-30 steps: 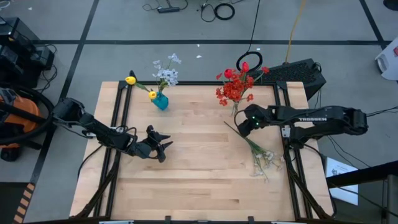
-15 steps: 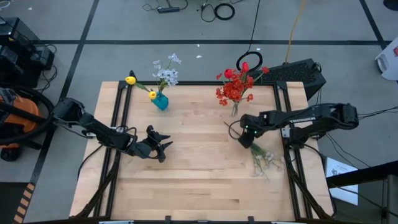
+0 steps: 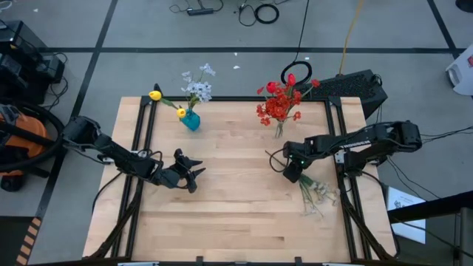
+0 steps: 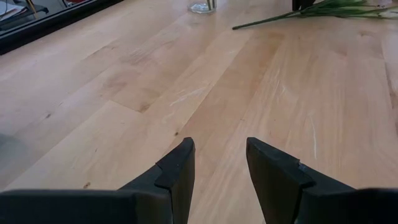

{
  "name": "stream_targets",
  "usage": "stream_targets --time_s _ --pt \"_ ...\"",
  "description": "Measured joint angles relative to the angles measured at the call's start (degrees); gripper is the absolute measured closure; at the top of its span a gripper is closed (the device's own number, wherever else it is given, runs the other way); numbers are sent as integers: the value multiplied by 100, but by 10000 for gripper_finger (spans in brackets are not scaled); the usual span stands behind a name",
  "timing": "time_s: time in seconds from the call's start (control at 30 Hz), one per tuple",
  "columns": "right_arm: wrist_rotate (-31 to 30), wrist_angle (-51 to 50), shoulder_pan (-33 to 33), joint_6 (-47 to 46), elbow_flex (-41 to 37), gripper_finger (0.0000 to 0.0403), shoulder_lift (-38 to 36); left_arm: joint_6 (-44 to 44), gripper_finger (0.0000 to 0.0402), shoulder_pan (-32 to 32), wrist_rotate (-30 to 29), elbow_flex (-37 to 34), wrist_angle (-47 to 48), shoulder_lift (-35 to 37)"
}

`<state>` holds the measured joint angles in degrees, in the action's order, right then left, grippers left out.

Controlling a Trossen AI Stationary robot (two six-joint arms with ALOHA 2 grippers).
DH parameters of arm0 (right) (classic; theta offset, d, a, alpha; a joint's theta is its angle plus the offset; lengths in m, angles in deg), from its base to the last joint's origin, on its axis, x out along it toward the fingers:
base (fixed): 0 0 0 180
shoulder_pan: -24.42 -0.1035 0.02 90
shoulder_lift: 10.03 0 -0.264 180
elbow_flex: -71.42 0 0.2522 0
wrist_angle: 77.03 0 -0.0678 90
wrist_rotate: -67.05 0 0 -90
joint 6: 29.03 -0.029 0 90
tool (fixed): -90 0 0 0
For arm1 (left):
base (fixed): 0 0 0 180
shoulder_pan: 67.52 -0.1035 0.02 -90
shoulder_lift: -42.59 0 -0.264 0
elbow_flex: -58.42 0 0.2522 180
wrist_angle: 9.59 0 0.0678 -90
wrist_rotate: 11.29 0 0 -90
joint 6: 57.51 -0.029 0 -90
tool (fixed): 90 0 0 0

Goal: Sort flowers into vase by color
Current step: Put the white flowers into the blue vase

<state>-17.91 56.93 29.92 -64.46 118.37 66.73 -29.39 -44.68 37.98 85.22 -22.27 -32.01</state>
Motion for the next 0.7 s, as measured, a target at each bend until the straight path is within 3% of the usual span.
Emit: stream_targets --time_s 0.2,0.37,0.53,0.7 --pt "-24 925 -256 365 0 392 1 0 252 0 0 0 0 0" --pt "-322 2077 -684 1139 187 396 154 -11 252 0 0 0 0 0" --pt "-919 1756 -1007 2494 1327 400 863 29 252 -1 40 0 -21 0" --pt "-989 1343 -1115 4654 2857 402 2044 302 252 22 744 2 -406 24"
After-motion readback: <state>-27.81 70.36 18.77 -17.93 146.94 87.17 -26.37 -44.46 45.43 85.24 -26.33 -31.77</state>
